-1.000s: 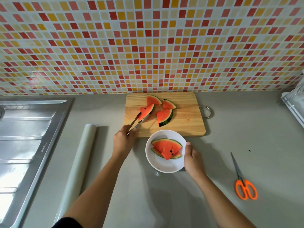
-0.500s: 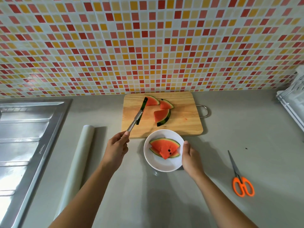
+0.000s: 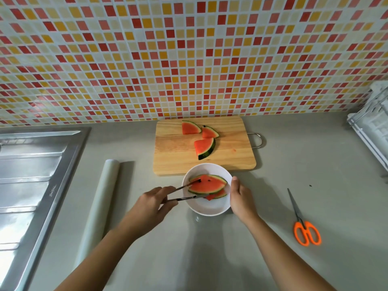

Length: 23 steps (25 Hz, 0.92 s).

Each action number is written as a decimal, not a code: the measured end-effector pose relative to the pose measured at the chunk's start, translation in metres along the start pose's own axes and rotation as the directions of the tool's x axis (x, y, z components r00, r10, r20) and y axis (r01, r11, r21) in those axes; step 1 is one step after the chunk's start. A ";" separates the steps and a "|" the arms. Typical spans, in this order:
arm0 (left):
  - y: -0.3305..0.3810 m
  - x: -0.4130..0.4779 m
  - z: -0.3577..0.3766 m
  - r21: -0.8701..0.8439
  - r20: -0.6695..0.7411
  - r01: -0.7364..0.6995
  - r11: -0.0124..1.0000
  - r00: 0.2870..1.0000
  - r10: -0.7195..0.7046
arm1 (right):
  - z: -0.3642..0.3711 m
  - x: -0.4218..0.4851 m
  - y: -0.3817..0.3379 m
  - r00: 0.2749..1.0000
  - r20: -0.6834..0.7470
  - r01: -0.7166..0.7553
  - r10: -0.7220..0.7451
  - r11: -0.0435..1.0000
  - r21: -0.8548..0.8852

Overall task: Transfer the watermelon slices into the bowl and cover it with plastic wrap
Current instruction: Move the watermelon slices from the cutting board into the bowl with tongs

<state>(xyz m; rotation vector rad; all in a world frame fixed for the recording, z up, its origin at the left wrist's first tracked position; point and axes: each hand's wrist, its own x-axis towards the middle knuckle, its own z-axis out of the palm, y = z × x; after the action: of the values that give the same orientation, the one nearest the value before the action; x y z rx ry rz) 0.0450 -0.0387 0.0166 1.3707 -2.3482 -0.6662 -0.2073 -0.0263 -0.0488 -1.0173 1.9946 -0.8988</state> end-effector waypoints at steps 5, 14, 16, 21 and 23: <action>0.015 0.006 -0.001 0.318 0.106 -0.083 0.945 0.993 0.052 | 0.000 0.001 0.001 1.000 0.001 0.021 -0.021 1.000 -0.005; 0.019 -0.004 -0.021 0.269 0.137 -0.231 0.935 0.970 0.201 | 0.001 0.002 0.002 1.000 0.005 0.020 -0.020 1.000 0.000; 0.016 0.000 -0.022 0.224 0.158 -0.196 0.955 0.974 0.163 | 0.001 0.002 0.002 1.000 0.009 0.027 -0.027 1.000 -0.006; 0.011 0.010 -0.025 0.286 0.118 -0.144 0.947 0.986 0.114 | 0.000 0.001 0.001 1.000 0.001 0.023 -0.023 1.000 -0.006; 0.012 0.007 -0.025 0.268 0.115 -0.121 0.956 0.989 0.093 | -0.001 0.000 0.001 1.000 0.002 0.017 -0.017 1.000 -0.012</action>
<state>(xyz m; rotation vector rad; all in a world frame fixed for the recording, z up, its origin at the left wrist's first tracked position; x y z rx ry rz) 0.0457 -0.0457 0.0440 1.3324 -2.6548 -0.3969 -0.2082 -0.0263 -0.0490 -1.0435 1.9951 -0.8956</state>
